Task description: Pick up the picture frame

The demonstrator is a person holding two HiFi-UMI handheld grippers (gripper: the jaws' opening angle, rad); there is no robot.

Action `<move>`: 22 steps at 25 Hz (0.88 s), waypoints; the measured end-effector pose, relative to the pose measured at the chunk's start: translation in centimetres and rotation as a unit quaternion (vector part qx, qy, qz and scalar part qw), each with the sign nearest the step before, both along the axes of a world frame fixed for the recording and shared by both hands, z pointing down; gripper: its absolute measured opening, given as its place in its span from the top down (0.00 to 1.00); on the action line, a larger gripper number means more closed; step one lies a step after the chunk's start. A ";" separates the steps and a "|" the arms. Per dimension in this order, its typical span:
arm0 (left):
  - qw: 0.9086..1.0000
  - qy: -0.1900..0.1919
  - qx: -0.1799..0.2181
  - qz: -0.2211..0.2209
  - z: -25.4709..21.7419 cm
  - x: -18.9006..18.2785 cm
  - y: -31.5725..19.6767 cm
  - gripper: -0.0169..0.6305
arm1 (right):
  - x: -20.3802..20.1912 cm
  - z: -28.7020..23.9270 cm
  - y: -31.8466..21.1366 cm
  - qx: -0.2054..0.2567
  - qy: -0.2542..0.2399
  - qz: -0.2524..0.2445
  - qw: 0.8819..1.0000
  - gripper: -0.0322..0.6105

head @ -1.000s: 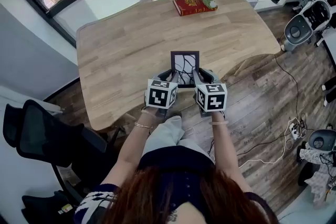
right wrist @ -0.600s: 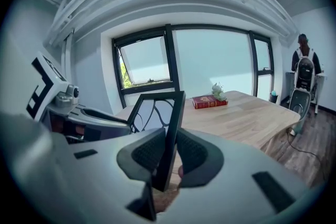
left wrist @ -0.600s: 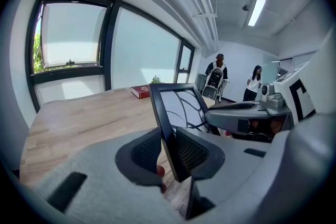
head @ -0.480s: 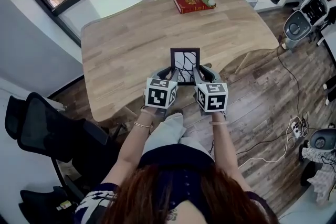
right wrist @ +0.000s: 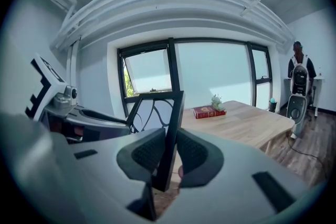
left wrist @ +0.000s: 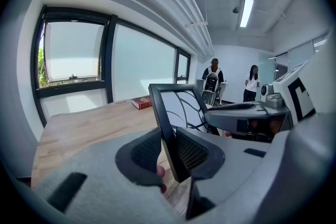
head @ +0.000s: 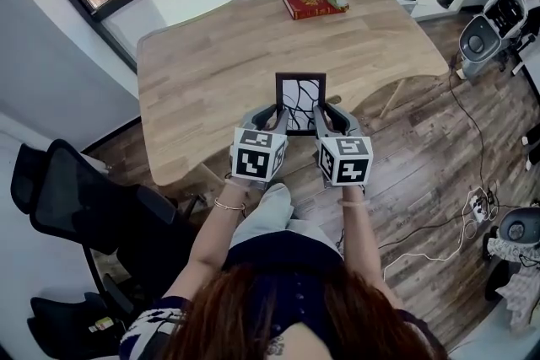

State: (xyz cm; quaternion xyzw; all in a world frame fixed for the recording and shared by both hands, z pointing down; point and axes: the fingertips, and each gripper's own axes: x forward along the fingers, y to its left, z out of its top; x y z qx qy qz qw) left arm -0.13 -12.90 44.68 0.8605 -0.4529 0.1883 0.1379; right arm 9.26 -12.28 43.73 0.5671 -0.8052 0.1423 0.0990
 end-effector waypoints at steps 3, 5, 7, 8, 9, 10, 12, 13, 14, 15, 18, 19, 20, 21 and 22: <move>1.000 -0.002 0.011 0.001 -1.0 -0.1 0.7 0.82 | -0.1 -1.0 0.8 0.011 -0.004 0.003 1.000 0.84; 1.000 -0.002 0.017 0.002 -1.7 -0.2 1.2 0.82 | -0.1 -1.6 1.3 0.018 -0.006 0.003 1.000 0.84; 1.000 -0.001 0.023 0.003 -2.4 -0.2 1.6 0.82 | -0.1 -2.3 1.7 0.024 -0.007 0.002 1.000 0.84; 1.000 0.000 0.026 0.003 -2.6 -0.3 1.8 0.82 | -0.2 -2.5 1.9 0.027 -0.007 0.002 1.000 0.84; 1.000 0.001 0.029 0.003 -2.8 -0.4 2.0 0.82 | -0.3 -2.8 2.1 0.029 -0.007 0.002 1.000 0.84; 0.999 0.003 0.032 0.003 -3.0 -0.6 2.2 0.82 | -0.5 -3.0 2.3 0.031 -0.006 0.001 0.999 0.84; 0.999 0.008 0.035 0.004 -3.4 -0.9 2.7 0.82 | -0.8 -3.4 2.9 0.035 -0.004 0.001 0.999 0.84; 0.999 0.009 0.037 0.004 -3.5 -1.0 3.0 0.82 | -1.0 -3.5 3.2 0.037 -0.003 0.002 0.999 0.84; 0.999 0.011 0.039 0.005 -3.7 -1.2 3.2 0.82 | -1.1 -3.7 3.5 0.038 -0.003 0.002 0.999 0.84; 0.999 0.012 0.041 0.006 -3.9 -1.3 3.5 0.82 | -1.2 -3.9 3.7 0.040 -0.002 0.003 0.999 0.84; 0.999 0.015 0.046 0.008 -4.3 -1.9 4.1 0.82 | -1.8 -4.4 4.4 0.044 0.001 0.005 0.999 0.84; 0.999 0.017 0.046 0.009 -4.4 -2.2 4.4 0.82 | -2.1 -4.5 4.6 0.045 0.002 0.006 0.999 0.84; 0.999 0.018 0.046 0.009 -4.5 -2.5 4.6 0.82 | -2.4 -4.6 4.9 0.046 0.004 0.006 0.999 0.84; 0.999 0.019 0.046 0.009 -4.6 -2.9 4.9 0.82 | -2.8 -4.7 5.2 0.046 0.005 0.006 0.999 0.84; 0.999 0.019 0.046 0.010 -4.7 -3.2 5.3 0.82 | -3.1 -4.9 5.6 0.046 0.006 0.007 0.999 0.84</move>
